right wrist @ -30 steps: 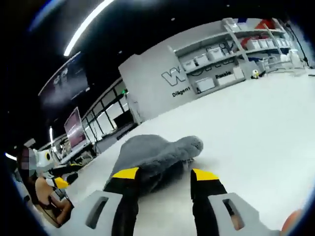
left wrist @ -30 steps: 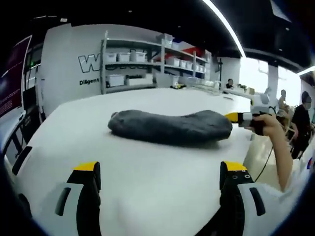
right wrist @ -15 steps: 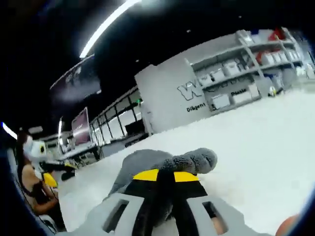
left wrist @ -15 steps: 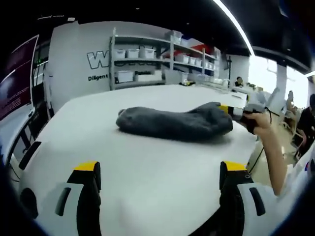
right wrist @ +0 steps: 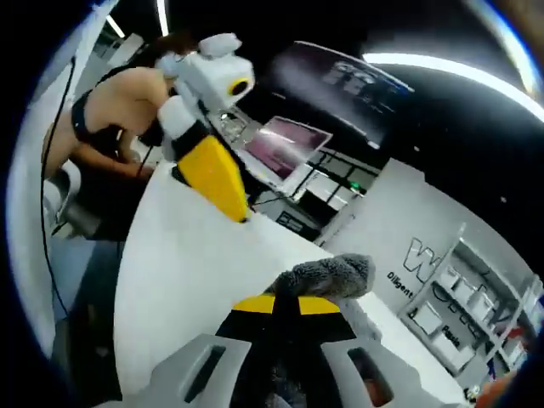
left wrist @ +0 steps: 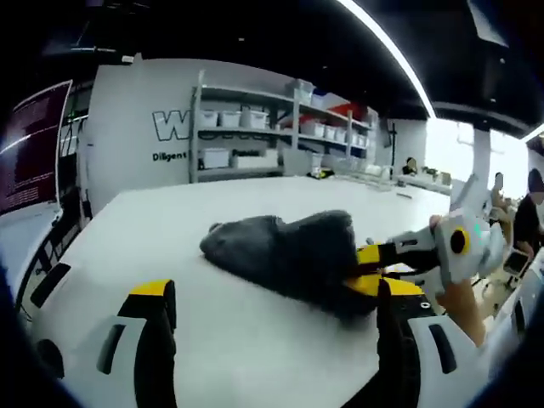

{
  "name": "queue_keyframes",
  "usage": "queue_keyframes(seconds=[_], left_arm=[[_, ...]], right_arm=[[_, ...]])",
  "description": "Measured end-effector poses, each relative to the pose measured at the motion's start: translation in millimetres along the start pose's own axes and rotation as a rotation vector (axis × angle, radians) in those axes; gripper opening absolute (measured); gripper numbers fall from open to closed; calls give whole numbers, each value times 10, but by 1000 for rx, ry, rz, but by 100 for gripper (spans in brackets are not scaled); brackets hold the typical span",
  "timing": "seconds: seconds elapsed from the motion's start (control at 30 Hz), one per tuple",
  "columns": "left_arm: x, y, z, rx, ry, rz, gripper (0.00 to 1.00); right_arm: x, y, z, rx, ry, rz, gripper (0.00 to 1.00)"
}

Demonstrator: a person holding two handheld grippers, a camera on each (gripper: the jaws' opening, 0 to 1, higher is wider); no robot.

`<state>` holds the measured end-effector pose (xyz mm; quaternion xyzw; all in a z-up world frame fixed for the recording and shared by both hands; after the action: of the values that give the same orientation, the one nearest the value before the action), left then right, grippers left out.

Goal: Open the folded towel by lifting each exposed corner and separating the folded layers until the towel lies flat within the target outline without major curled edges

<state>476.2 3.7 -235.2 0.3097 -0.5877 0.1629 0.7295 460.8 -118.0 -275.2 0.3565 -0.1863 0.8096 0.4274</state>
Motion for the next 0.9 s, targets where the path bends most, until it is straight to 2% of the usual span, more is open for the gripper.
queue_keyframes(seconds=[0.03,0.1,0.17,0.2,0.3,0.37,0.47,0.57,0.67,0.7,0.77,0.8,0.83,0.87,0.9], left_arm=[[-55,-38,0,-17,3,-8,90],[-114,-65,3,-39,8,-23,80],[-197,-113,20,-87,16,-30,70],[-225,-133,48,-118,30,-29,64],[-241,-222,72,-155,58,-4,54],[-261,-281,62,-163,66,-10,49],[-289,-397,13,-162,80,-13,35],[-329,-397,-23,-148,57,-25,13],[-354,-329,-85,-92,43,-10,6],[-352,-279,-119,-55,26,-4,6],[-330,-152,-168,7,-12,3,5],[-321,-107,-180,23,-15,9,5],[-316,-68,-181,31,-18,10,5],[-310,-38,-183,39,-25,11,4],[-304,-10,-191,53,-31,12,4]], right_arm=[[20,-28,-115,26,4,10,2],[35,-35,-209,49,10,23,2],[41,-22,-282,69,25,30,2],[45,-8,-318,77,36,29,2],[80,4,-411,98,86,41,2],[107,3,-447,111,87,52,2],[167,6,-567,151,92,74,2],[136,22,-571,155,97,47,3],[193,141,-476,193,-58,75,3],[219,214,-392,208,-127,98,4],[241,362,-77,196,-281,153,4],[215,393,90,171,-350,157,5],[138,396,247,149,-393,122,5],[33,375,397,111,-391,64,6],[-104,331,540,57,-326,-11,7]])
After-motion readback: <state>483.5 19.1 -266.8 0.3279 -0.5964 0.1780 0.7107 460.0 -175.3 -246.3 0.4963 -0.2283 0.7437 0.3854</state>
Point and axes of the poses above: the point that each gripper's makers call its tool centre point, and the gripper's own axes: y roughly backward along the fingers, z roughly to its right, x roughly out of its top, the point moved 5 cm from there along y, roughly backward along the fingers, and after that the axes turned 12 degrees about -x, right-handed, at the moved point
